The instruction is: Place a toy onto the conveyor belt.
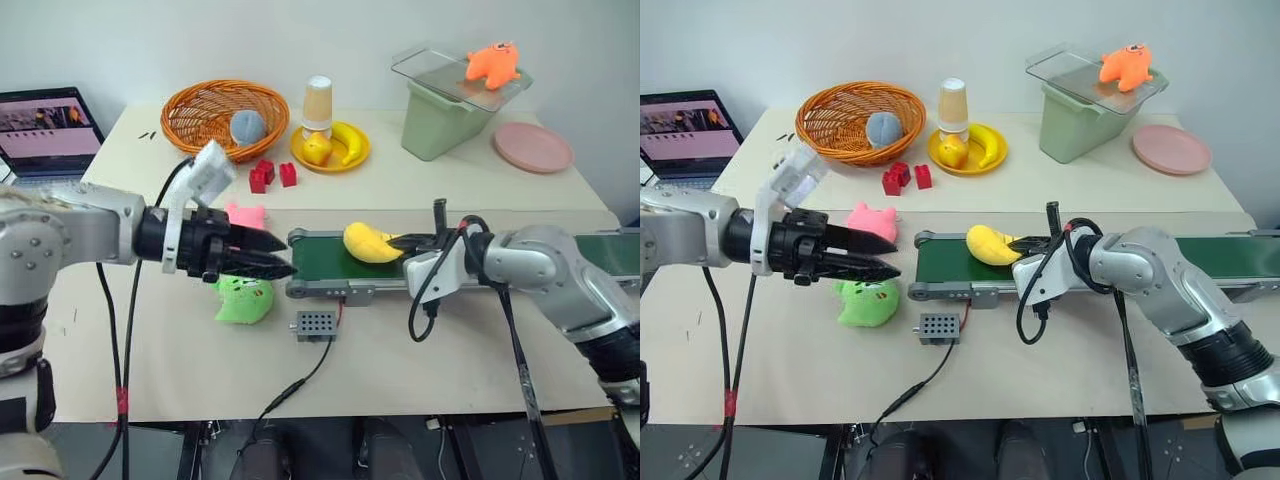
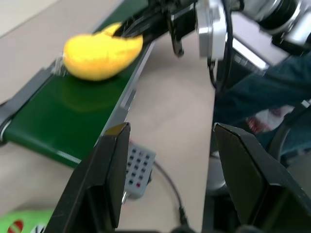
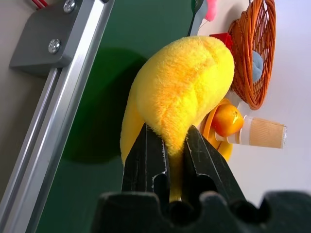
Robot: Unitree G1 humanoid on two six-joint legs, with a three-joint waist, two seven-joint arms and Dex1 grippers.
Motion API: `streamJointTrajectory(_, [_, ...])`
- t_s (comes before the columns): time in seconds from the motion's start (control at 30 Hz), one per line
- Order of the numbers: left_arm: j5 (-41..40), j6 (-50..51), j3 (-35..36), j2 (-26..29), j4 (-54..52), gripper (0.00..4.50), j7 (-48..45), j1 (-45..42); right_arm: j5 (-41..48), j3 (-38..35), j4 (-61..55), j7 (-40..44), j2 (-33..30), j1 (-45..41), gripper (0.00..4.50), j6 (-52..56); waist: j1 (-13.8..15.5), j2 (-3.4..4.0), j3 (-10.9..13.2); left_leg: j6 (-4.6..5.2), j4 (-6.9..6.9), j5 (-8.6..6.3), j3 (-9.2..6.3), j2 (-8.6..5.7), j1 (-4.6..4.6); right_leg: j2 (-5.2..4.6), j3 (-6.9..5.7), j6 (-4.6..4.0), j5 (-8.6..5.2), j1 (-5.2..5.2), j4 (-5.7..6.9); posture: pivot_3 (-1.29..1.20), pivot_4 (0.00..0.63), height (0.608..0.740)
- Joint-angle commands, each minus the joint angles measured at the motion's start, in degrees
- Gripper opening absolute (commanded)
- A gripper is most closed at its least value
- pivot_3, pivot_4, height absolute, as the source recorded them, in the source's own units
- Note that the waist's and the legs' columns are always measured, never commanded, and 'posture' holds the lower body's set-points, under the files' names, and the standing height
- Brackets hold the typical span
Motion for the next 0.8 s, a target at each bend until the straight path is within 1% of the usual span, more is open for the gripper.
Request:
streamJointTrajectory(0.03, [7.6, -8.1, -0.9, 2.7, -2.6, 2.92, -5.3, 2.0, -2.6, -2.2, 2.2, -2.4, 1.2, -0.9, 0.00, -3.1, 0.0, 0.02, 0.0, 0.00, -0.01, 0.00, 0.01, -0.01, 0.00, 0.00, 0.00, -0.01, -0.01, -0.01, 0.01, 0.00, 0.150, 0.734])
streamJointTrajectory(0.13, [11.7, -12.8, -1.0, 2.8, -2.6, 2.92, -7.7, 3.7, -3.4, -2.7, 3.6, -2.9, 2.2, -1.0, 0.00, -3.7, 0.0, 0.02, 0.0, 0.00, 0.00, 0.00, 0.06, -0.01, 0.00, 0.00, -0.03, -0.02, -0.01, 0.03, 0.01, 0.00, 0.150, 0.734])
streamJointTrajectory(0.2, [14.1, -15.2, -0.9, 1.9, -1.7, 2.92, -8.1, 3.8, -3.0, -3.1, 4.0, -2.5, 2.6, -0.9, 0.00, -3.5, 0.0, 0.02, 0.0, 0.00, 0.04, 0.00, 0.12, -0.01, -0.01, 0.00, -0.03, -0.02, -0.01, 0.03, 0.01, 0.00, 0.150, 0.734])
streamJointTrajectory(0.43, [18.6, -16.3, -2.2, -0.8, 1.5, 2.92, -8.7, 1.2, -1.2, -3.9, 2.0, 0.9, 3.0, 1.3, 0.00, -1.5, 0.0, 0.02, 0.0, 0.01, 0.05, -0.01, 0.25, -0.01, -0.02, 0.00, -0.04, -0.02, -0.02, 0.04, 0.05, 0.00, 0.150, 0.734])
streamJointTrajectory(0.47, [19.0, -16.2, -2.3, -1.1, 1.7, 3.00, -8.8, 1.0, -0.6, -4.2, 1.3, 1.6, 3.1, 1.7, 0.90, -1.1, 0.0, 0.02, 0.0, 0.02, 0.05, -0.01, 0.27, -0.01, -0.02, 0.00, -0.04, -0.02, -0.02, 0.04, 0.05, 0.00, 0.150, 0.734])
streamJointTrajectory(0.5, [19.4, -16.3, -2.5, -1.4, 1.9, 3.00, -9.0, 0.8, 0.4, -4.6, 0.3, 2.8, 2.9, 1.9, 1.04, -0.4, 0.0, 0.02, 0.0, 0.02, 0.05, -0.01, 0.30, 0.00, -0.02, 0.00, -0.04, -0.02, -0.01, 0.04, 0.06, 0.00, 0.150, 0.734])
streamJointTrajectory(0.6, [20.5, -16.3, -2.7, -2.0, 2.4, 3.00, -9.5, 0.7, 2.9, -5.8, -2.1, 6.0, 2.1, 2.1, 2.16, 1.6, -0.1, 0.02, 0.0, 0.01, 0.05, -0.01, 0.35, 0.02, 0.01, 0.02, -0.03, -0.02, -0.02, 0.04, 0.07, 0.00, 0.150, 0.734])
streamJointTrajectory(0.63, [20.8, -16.4, -2.8, -2.1, 2.4, 3.00, -9.6, 0.7, 3.4, -6.1, -2.7, 6.6, 2.0, 2.1, 2.41, 2.1, -0.1, 0.02, 0.0, 0.02, 0.07, 0.00, 0.36, 0.02, 0.01, 0.02, -0.02, -0.02, -0.01, 0.04, 0.08, 0.00, 0.150, 0.734])
streamJointTrajectory(0.8, [21.7, -16.3, -3.1, -3.1, 3.0, 3.00, -10.3, 0.3, 7.5, -7.9, -6.7, 11.0, 0.9, 2.6, 4.17, 6.3, 0.1, 0.02, 0.0, 0.03, 0.14, -0.01, 0.33, 0.02, -0.02, 0.01, -0.02, -0.03, -0.01, 0.04, 0.10, 0.00, 0.150, 0.734])
